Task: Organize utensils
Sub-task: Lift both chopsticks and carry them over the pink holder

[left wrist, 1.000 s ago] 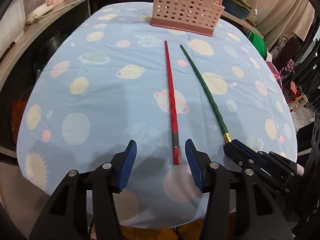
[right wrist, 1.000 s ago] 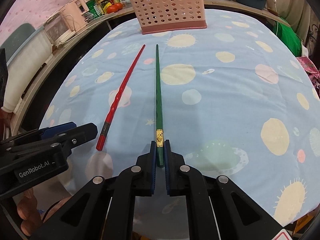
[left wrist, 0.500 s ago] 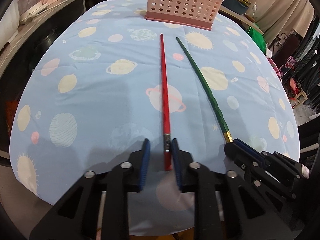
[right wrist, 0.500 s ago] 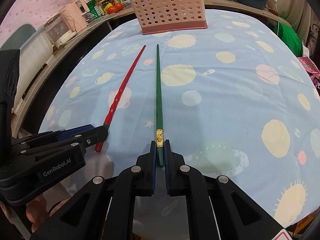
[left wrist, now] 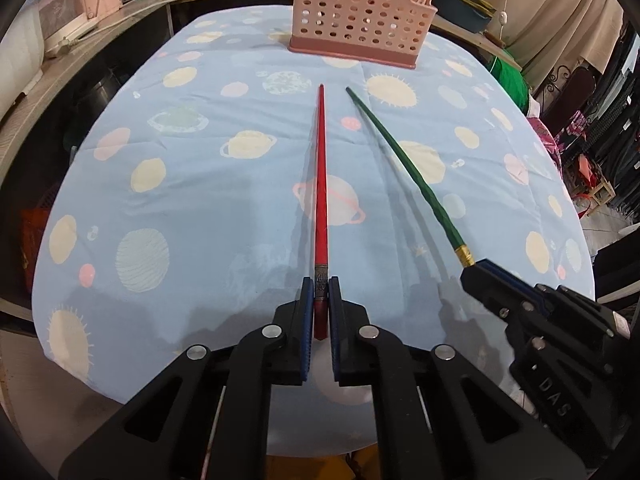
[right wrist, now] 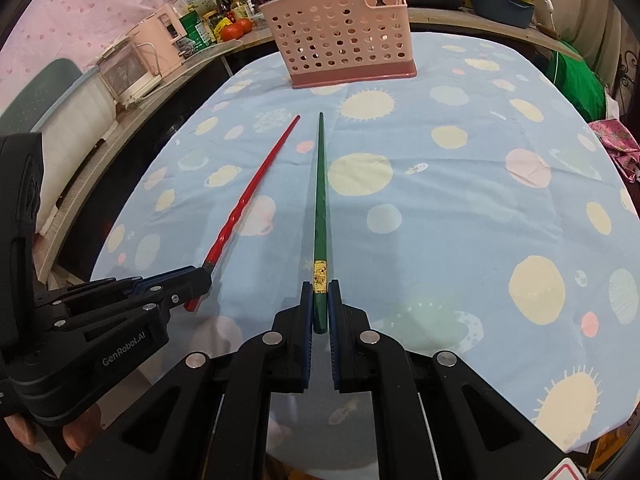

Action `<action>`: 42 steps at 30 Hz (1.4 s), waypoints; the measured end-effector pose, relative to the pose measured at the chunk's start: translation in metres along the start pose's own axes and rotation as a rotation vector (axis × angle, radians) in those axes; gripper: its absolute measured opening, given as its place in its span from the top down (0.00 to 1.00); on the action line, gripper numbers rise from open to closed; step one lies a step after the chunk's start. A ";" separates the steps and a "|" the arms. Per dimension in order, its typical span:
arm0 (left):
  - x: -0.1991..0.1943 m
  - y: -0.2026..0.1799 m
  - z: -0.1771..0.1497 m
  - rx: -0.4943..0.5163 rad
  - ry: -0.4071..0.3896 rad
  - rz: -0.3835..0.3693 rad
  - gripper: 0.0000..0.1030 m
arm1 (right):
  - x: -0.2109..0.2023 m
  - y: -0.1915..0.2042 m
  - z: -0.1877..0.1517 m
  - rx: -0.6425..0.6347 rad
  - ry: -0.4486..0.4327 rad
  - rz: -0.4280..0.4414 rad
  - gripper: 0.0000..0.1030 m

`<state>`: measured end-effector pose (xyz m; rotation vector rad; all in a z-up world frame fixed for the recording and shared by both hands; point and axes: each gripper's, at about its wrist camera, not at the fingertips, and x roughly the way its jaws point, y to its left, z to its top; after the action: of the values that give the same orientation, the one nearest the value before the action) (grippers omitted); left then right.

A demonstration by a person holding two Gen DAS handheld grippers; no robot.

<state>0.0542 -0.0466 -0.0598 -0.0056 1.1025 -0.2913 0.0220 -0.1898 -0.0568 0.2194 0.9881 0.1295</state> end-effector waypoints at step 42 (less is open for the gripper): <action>-0.174 0.000 0.214 -0.015 -0.541 -0.045 0.93 | -0.128 -0.023 0.234 0.069 -0.508 0.103 0.93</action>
<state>0.1694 -0.0360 0.1899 -0.1161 0.5675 -0.2992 0.1486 -0.2680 0.1655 0.3470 0.4762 0.1257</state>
